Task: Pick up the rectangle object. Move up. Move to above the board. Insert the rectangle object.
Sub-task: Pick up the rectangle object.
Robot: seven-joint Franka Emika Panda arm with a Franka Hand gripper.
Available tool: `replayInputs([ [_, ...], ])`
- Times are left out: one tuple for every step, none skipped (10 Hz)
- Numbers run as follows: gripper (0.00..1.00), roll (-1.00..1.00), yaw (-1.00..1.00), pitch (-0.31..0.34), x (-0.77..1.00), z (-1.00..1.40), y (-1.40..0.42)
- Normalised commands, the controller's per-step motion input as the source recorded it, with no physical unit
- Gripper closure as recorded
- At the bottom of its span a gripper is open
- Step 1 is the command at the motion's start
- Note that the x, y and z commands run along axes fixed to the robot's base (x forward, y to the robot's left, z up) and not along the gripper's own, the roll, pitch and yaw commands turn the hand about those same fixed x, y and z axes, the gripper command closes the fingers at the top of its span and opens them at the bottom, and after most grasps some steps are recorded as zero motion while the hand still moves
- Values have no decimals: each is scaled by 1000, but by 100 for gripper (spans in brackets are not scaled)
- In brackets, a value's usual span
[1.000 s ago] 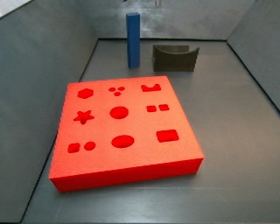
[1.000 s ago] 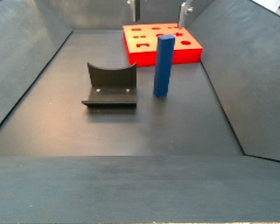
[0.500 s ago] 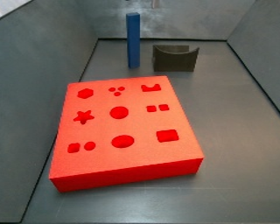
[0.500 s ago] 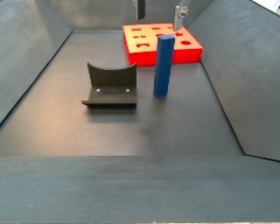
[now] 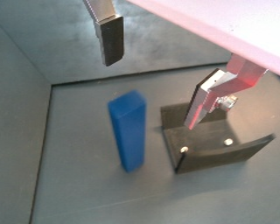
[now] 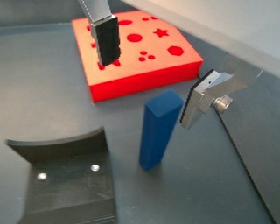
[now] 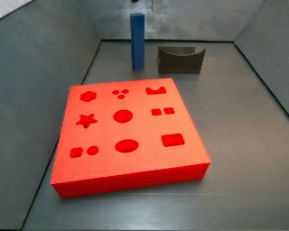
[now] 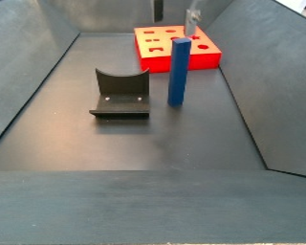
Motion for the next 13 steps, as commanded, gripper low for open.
replayInputs([
  [0, 0, 0, -53, -97, -711, -20],
  [0, -7, 0, -41, 0, -597, -14],
  [0, -10, -17, -11, 109, -357, 0],
  [0, -17, -80, 0, 109, -217, 0],
  [0, -7, -14, 0, 0, -109, 20],
  [0, 0, 0, 0, 0, -54, 0],
  [0, 50, 0, 3, -83, -149, 0],
  [0, 0, 0, 0, -129, -263, 29],
  [0, -9, 0, 0, -14, -80, 31],
  [100, 0, 0, 0, 0, 0, 0],
  [100, 0, 0, 0, 0, 0, 0],
  [100, 0, 0, 0, 0, 0, 0],
  [100, 0, 0, 0, 0, 0, 0],
])
